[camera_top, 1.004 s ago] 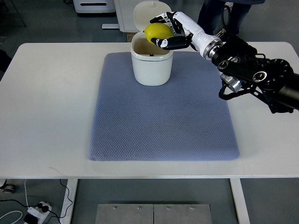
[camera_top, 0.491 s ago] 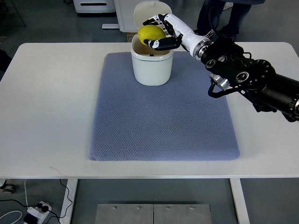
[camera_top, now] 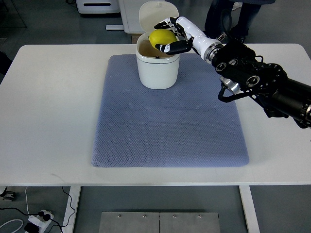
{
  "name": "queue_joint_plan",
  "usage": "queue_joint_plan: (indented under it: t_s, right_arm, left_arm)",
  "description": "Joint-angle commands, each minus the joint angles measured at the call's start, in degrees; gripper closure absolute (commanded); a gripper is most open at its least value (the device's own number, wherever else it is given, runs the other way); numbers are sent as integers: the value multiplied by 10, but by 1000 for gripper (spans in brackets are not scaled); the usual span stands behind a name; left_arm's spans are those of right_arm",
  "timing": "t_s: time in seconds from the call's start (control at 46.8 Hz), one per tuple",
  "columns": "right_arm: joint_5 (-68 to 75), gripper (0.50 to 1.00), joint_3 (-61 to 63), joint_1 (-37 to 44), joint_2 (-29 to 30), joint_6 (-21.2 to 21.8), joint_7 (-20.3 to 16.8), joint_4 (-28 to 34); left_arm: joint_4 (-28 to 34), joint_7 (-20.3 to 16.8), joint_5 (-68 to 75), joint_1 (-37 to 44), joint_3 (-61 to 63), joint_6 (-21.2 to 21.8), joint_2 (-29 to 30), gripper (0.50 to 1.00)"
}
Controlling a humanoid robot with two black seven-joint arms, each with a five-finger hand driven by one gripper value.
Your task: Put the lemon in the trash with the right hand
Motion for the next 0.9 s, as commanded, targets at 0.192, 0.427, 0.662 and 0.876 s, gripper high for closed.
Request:
queue_joint_plan:
  t_s: [0.192, 0.427, 0.662, 0.876]
  right_arm:
    - [0, 551, 1, 0, -1, 0, -1, 0]
    - [0, 509, 2, 1, -1, 0, -1, 0]
    - [0, 500, 1, 1, -1, 0, -1, 4]
    - [0, 500, -3, 3, -8, 2, 0, 9]
  left_arm:
    - [0, 0, 0, 0, 0, 0, 0, 500]
    - [0, 0, 0, 0, 0, 0, 0, 500]
    - [0, 0, 0, 0, 0, 0, 0, 500]
    - [0, 0, 0, 0, 0, 0, 0, 500]
